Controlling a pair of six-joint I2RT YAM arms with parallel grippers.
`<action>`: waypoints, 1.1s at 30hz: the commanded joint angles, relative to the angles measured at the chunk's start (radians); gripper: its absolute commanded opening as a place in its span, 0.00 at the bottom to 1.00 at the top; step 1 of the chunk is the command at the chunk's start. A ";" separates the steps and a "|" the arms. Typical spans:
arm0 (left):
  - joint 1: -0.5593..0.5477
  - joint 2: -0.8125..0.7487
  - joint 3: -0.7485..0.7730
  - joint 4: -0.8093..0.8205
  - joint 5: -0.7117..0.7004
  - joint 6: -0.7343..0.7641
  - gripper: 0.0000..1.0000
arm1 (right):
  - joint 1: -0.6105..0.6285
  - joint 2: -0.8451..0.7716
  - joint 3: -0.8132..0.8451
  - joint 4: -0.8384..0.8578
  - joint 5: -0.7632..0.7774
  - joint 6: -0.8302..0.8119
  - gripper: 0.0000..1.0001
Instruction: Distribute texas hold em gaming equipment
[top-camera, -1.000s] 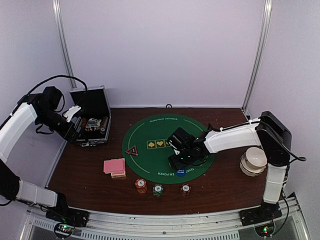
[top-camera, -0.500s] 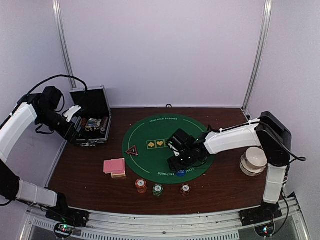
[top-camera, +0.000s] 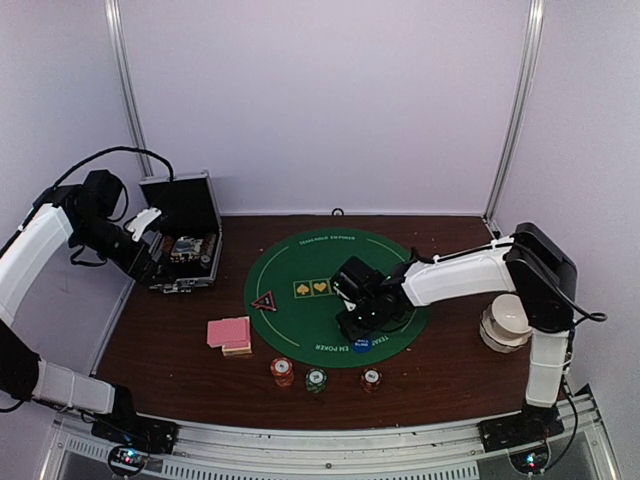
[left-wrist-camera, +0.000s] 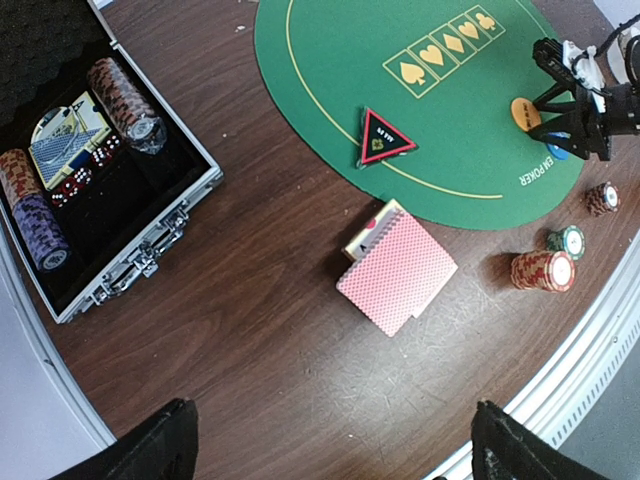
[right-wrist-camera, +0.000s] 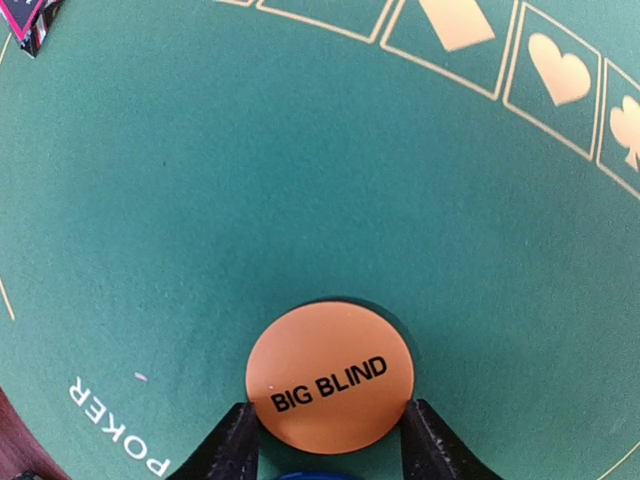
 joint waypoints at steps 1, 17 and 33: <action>0.004 0.000 0.032 -0.009 0.010 0.003 0.98 | -0.024 0.070 0.066 -0.022 0.086 -0.012 0.48; 0.005 -0.003 0.034 -0.013 0.009 0.007 0.97 | -0.183 0.434 0.678 -0.203 0.019 -0.061 0.31; 0.004 0.019 0.031 -0.013 0.013 0.025 0.98 | -0.297 0.727 1.202 -0.319 -0.076 0.012 0.29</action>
